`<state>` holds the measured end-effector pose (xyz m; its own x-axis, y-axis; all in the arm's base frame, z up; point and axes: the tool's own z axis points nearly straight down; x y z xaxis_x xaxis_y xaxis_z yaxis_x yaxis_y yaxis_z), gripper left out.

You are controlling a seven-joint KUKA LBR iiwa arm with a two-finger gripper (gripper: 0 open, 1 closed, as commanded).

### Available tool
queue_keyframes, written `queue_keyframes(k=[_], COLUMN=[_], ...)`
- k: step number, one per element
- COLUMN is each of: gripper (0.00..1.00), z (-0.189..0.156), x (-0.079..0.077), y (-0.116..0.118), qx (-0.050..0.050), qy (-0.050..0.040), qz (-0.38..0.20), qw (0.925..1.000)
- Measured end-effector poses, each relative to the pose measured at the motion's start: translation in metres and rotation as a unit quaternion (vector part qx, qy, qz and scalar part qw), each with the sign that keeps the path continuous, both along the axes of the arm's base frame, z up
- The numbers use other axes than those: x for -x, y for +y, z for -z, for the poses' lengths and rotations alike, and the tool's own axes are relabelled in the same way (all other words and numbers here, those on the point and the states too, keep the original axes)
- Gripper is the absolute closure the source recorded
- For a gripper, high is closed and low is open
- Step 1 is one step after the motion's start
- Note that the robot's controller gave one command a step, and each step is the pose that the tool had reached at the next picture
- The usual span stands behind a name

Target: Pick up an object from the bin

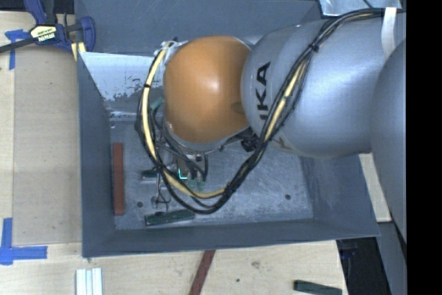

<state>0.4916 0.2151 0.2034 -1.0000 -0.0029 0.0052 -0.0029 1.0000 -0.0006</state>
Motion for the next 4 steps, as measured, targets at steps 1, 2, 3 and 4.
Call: queue_keyframes(k=[1, 2, 3, 4], gripper=[0.00, 0.00, 0.00, 0.00], z=[-0.003, -0.038, -0.001, 0.058], x=[-0.001, -0.020, -0.025, -0.019], y=[0.000, -0.015, -0.019, -0.033], qx=[-0.001, -0.001, -0.002, -0.001], qy=[-0.0024, -0.0019, -0.0086, -0.0054], qz=[0.001, -0.124, -0.171, -0.102], qw=[1.0000, 0.9923, 0.9852, 0.9947])
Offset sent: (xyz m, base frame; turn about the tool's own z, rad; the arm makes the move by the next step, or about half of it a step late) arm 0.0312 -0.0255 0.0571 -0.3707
